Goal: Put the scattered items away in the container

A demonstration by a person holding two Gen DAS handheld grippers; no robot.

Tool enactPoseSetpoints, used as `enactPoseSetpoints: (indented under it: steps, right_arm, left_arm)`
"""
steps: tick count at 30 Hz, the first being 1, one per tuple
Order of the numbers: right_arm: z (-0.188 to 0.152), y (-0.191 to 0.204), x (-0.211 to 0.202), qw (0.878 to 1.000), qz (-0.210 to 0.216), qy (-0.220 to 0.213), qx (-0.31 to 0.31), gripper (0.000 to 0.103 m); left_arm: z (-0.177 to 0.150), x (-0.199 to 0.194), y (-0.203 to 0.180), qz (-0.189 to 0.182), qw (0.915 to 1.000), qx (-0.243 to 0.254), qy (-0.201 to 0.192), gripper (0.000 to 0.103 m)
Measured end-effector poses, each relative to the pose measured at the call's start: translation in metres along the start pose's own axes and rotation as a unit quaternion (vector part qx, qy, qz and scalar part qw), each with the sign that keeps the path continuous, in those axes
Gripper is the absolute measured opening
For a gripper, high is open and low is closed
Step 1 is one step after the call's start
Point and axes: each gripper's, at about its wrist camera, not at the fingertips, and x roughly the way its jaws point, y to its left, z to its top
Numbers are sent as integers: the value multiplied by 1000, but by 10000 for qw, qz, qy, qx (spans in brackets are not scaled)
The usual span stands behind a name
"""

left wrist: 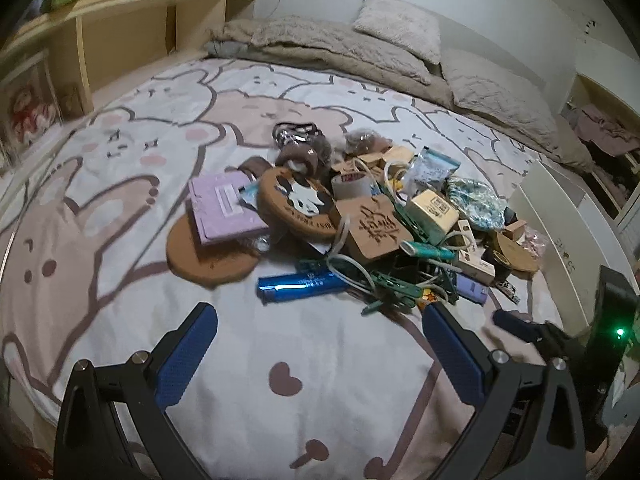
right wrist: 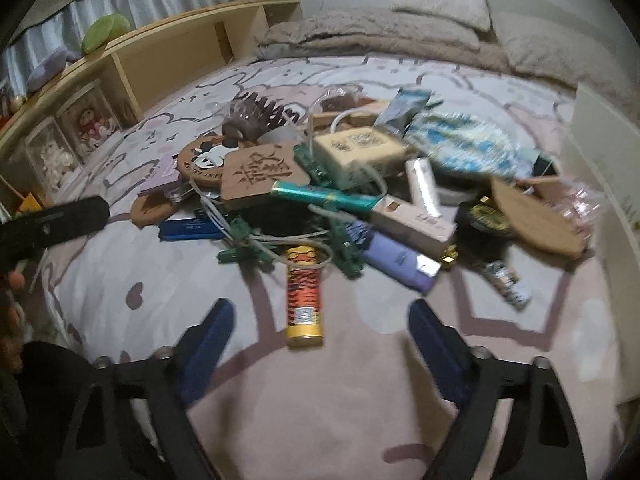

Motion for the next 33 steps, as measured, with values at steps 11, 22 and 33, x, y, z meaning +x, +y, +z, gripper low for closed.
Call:
enactPoseSetpoints:
  steps: [11,22,33]
  right_arm:
    - [-13,0,10,9991,-207,36,-370,33]
    - [-47,-27,-19,9989,-93,1,-461,23]
    - [-59,-26,-25,9990,-112,-49,-426,23]
  left_arm:
    - [-3,14,-23,-397,9989,41,230,83]
    - [-3,37,-58,-1189,9918,97,454,71]
    - [2,72,-67,-695,9956,30,625,61]
